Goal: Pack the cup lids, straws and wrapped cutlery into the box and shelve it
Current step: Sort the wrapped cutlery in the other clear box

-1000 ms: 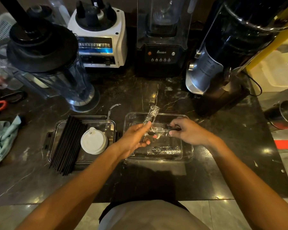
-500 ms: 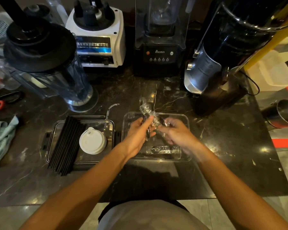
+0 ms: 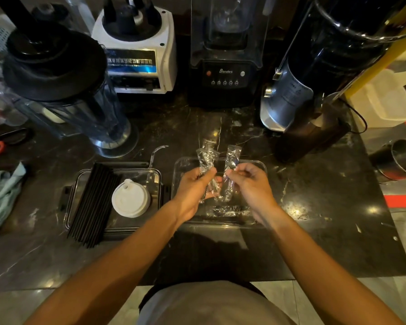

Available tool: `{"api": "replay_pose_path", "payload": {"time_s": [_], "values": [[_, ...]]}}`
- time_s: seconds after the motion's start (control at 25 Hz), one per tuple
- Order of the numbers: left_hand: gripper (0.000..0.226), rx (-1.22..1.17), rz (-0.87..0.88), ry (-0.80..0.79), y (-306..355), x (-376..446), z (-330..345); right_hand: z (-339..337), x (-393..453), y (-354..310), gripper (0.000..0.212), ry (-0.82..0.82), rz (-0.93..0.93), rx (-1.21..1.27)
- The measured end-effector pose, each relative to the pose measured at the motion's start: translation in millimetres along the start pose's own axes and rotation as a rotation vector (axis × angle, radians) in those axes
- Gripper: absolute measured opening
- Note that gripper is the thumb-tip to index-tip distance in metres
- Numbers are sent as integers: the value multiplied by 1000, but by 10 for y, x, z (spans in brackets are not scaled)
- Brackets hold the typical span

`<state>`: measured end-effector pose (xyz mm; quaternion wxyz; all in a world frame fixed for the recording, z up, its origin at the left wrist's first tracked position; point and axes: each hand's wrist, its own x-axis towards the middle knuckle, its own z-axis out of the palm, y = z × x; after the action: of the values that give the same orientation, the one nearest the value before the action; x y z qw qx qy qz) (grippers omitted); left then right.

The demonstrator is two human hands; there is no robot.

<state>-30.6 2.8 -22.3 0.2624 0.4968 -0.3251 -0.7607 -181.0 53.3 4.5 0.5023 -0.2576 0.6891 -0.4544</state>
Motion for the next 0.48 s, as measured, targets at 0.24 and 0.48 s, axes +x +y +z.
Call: {"api": "replay_pose_path", "payload": {"time_s": [0.24, 0.48], "values": [[36, 218, 13, -54, -63, 41, -34, 63, 43, 6, 10, -59, 32, -68], [27, 299, 30, -46, -11, 44, -122, -62, 133, 25, 7, -65, 96, -102]]}}
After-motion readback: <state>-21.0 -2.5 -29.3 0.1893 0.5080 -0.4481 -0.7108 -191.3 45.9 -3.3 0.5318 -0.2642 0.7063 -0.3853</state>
